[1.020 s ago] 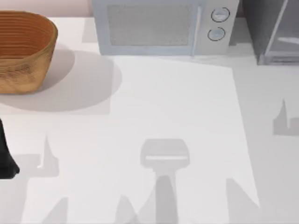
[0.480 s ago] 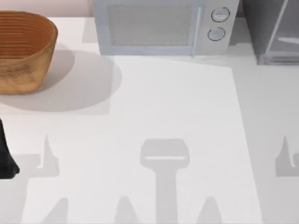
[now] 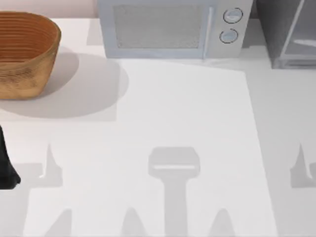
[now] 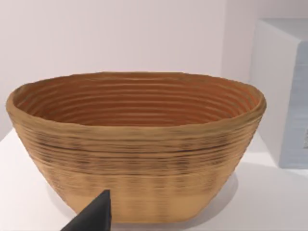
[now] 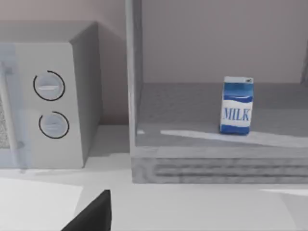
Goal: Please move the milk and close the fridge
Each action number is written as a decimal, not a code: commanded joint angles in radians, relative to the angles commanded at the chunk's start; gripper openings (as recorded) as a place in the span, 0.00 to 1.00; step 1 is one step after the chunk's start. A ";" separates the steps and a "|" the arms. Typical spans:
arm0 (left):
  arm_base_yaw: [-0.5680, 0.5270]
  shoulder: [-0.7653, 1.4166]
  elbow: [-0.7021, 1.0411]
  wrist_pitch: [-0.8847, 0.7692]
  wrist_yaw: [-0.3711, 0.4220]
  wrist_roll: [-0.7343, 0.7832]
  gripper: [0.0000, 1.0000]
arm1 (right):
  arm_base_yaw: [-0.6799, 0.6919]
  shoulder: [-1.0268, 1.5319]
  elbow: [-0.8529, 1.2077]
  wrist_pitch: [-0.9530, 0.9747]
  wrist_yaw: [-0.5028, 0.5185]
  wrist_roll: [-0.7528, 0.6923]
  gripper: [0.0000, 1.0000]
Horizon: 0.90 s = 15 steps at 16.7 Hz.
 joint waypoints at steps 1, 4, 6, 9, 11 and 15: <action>0.000 0.000 0.000 0.000 0.000 0.000 1.00 | 0.001 -0.017 0.014 -0.022 -0.001 0.001 1.00; 0.000 0.000 0.000 0.000 0.000 0.000 1.00 | 0.005 -0.105 0.087 -0.149 -0.004 0.002 1.00; 0.000 0.000 0.000 0.000 0.000 0.000 1.00 | 0.005 -0.186 0.154 -0.287 -0.003 0.000 1.00; 0.000 0.000 0.000 0.000 0.000 0.000 1.00 | 0.004 -0.326 0.269 -0.546 0.001 -0.004 1.00; 0.000 0.000 0.000 0.000 0.000 0.000 1.00 | 0.002 -0.424 0.349 -0.735 0.004 -0.007 1.00; 0.000 0.000 0.000 0.000 0.000 0.000 1.00 | 0.000 -0.608 0.500 -1.099 0.009 -0.011 1.00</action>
